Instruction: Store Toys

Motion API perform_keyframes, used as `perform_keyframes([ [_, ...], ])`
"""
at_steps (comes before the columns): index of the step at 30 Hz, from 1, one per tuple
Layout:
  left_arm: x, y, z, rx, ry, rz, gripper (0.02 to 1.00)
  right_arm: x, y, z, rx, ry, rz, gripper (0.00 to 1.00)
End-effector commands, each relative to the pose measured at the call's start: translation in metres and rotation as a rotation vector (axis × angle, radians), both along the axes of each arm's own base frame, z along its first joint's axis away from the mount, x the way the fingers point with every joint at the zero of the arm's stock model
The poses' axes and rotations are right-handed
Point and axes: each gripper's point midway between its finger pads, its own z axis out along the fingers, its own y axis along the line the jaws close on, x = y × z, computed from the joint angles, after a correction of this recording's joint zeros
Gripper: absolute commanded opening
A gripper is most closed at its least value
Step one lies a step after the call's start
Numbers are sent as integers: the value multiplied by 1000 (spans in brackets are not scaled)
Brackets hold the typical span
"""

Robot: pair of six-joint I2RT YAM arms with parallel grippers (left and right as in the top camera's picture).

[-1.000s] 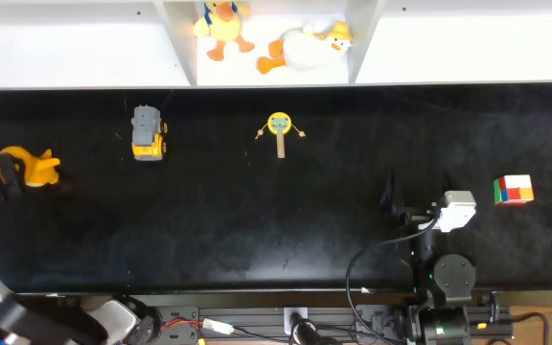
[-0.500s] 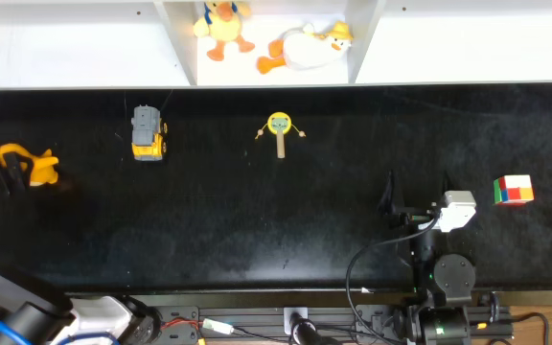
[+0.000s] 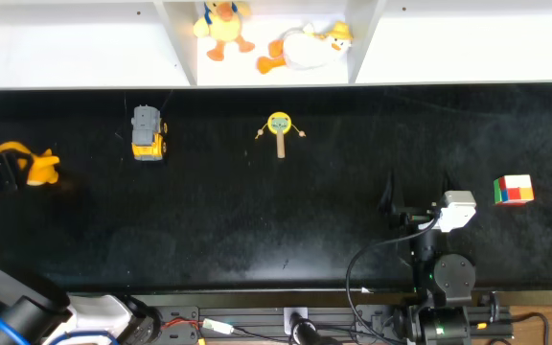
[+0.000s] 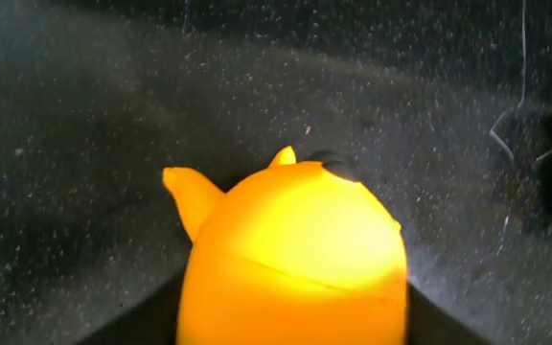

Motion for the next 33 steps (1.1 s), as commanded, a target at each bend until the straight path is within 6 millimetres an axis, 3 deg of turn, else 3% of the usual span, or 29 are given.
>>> perform_keyframes([
  [1, 7, -1, 4, -4, -21, -17, 308, 0, 1, -3, 5, 0, 1, 996],
  [11, 8, -5, 11, -39, -36, 22, 150, 0, 1, -3, 5, 0, 1, 996],
  [15, 10, -7, 35, -19, -97, 29, 95, 0, 1, -3, 5, 0, 1, 996],
  [20, 14, -11, 80, 61, -188, 35, 42, 0, 1, -3, 5, 0, 1, 993],
  [26, 47, -25, 119, 163, -304, 27, 34, 0, 1, -3, 5, 0, 1, 996],
  [29, 71, -39, 126, 187, -353, -20, 34, 0, 1, -3, 5, 0, 1, 993],
  [33, 93, -42, 131, 215, -388, 10, 34, 0, 1, -3, 5, 0, 1, 996],
])
